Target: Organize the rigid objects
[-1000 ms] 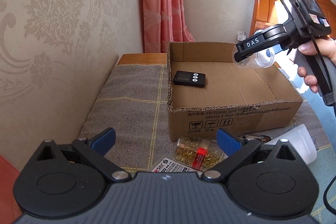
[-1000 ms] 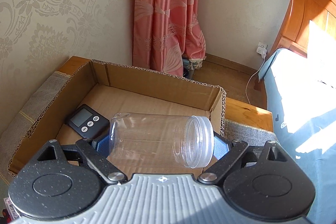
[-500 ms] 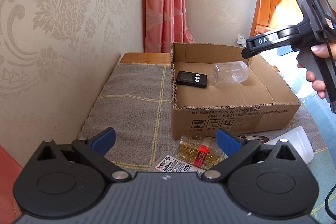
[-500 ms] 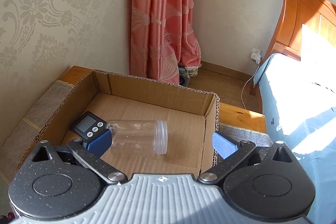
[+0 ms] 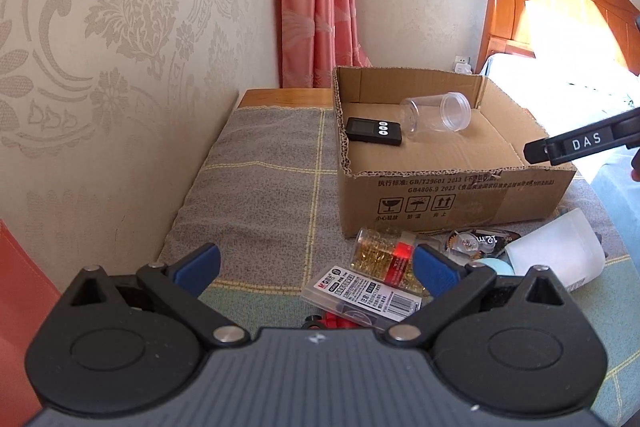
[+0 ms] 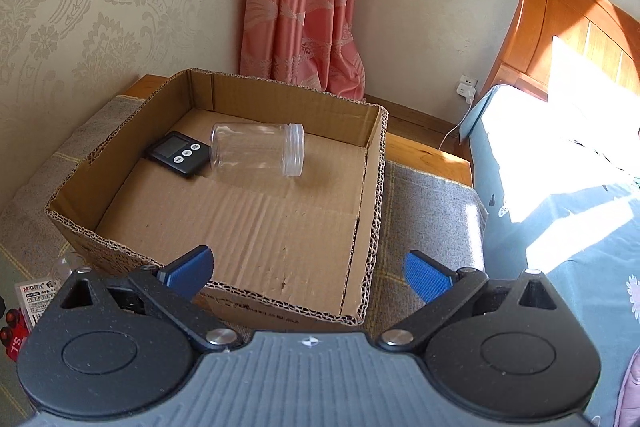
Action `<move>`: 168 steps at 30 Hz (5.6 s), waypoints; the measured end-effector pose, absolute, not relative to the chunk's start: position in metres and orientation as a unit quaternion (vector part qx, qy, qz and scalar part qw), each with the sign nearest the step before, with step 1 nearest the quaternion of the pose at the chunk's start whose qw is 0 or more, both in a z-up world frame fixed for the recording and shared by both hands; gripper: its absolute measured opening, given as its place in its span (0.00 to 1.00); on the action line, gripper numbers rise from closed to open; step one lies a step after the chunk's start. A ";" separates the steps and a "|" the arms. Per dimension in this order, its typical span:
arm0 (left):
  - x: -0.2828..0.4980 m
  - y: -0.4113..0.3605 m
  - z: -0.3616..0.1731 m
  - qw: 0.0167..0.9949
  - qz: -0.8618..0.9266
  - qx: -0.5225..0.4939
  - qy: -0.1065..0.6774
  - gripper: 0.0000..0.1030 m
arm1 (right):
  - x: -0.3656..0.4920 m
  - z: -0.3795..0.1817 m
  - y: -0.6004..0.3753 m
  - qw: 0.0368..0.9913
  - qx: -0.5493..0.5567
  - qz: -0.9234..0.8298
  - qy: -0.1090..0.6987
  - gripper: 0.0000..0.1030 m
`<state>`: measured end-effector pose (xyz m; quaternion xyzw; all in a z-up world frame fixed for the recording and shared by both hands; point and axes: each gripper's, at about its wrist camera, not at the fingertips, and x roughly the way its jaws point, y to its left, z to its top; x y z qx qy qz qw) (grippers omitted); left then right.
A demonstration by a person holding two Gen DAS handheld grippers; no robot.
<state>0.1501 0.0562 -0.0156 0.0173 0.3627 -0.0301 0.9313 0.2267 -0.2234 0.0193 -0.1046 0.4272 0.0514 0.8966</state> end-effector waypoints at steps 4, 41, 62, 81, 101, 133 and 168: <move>0.146 0.056 -0.019 0.929 -0.031 0.017 0.367 0.99 | 0.226 0.000 -0.231 0.881 -0.097 0.032 0.462 1.00; 0.138 0.056 -0.029 0.924 -0.053 0.016 0.378 0.99 | 0.140 -0.027 -0.267 0.855 -0.056 0.052 0.513 1.00; 0.120 0.050 -0.049 0.916 -0.075 0.032 0.392 0.99 | 0.061 -0.033 -0.269 0.857 -0.010 0.189 0.479 1.00; 0.131 0.064 -0.095 0.915 -0.003 -0.002 0.403 1.00 | 0.047 -0.061 -0.260 0.879 -0.094 0.169 0.436 1.00; 0.118 0.044 -0.092 0.939 -0.026 0.001 0.343 0.52 | 0.043 -0.064 -0.260 0.889 -0.090 0.172 0.415 1.00; 0.119 0.055 -0.085 0.933 -0.036 0.005 0.358 0.47 | 0.061 -0.041 -0.249 0.896 -0.060 0.114 0.425 0.84; 0.240 -0.011 -0.003 0.950 -0.119 0.035 0.288 0.70 | 0.151 0.049 -0.246 0.915 -0.105 0.176 0.346 0.84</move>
